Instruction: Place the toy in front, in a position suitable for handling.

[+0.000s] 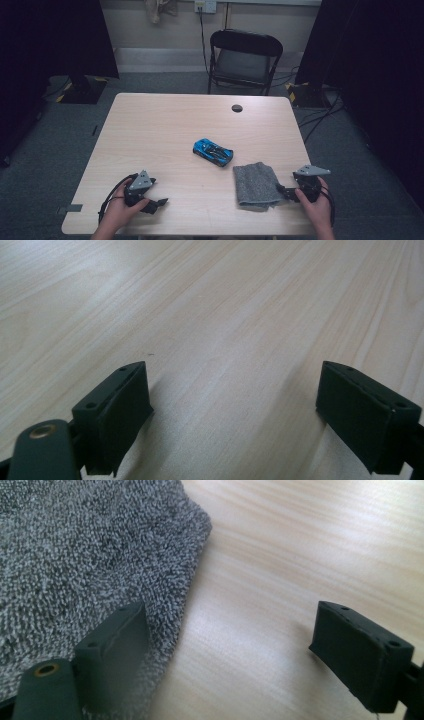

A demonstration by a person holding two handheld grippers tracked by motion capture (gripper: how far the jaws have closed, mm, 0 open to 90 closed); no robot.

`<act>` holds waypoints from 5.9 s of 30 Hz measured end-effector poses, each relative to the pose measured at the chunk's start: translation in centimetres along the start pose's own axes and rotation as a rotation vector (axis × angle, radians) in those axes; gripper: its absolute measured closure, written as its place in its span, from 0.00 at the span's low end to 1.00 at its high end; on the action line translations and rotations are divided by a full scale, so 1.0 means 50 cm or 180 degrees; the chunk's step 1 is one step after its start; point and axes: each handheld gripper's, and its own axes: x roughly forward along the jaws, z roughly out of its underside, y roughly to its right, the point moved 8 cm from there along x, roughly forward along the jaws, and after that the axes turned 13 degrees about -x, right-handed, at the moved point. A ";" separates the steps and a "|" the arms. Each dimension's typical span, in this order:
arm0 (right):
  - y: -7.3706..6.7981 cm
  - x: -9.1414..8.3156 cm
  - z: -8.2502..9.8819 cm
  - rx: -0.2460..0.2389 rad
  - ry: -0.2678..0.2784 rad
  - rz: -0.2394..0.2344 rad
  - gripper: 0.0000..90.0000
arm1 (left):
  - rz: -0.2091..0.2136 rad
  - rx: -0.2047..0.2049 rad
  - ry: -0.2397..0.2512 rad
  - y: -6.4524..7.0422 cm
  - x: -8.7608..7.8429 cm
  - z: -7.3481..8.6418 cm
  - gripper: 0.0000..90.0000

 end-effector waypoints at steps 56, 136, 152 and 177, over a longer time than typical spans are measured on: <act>-0.143 0.047 -0.131 0.0013 0.0031 -0.0164 0.19 | 0.0044 0.0068 -0.0067 0.003 0.005 0.000 0.06; -0.325 0.059 -0.217 -0.0778 0.0387 -0.1095 0.80 | 0.0009 0.0057 -0.0069 0.010 0.005 -0.011 0.17; -0.425 0.144 -0.325 -0.1053 0.0473 -0.1468 0.80 | 0.0012 0.0113 0.0165 0.013 -0.030 -0.050 0.17; -0.494 0.201 -0.400 -0.1035 0.0410 -0.1241 0.28 | -0.0114 0.0007 0.0248 -0.027 -0.063 -0.046 0.18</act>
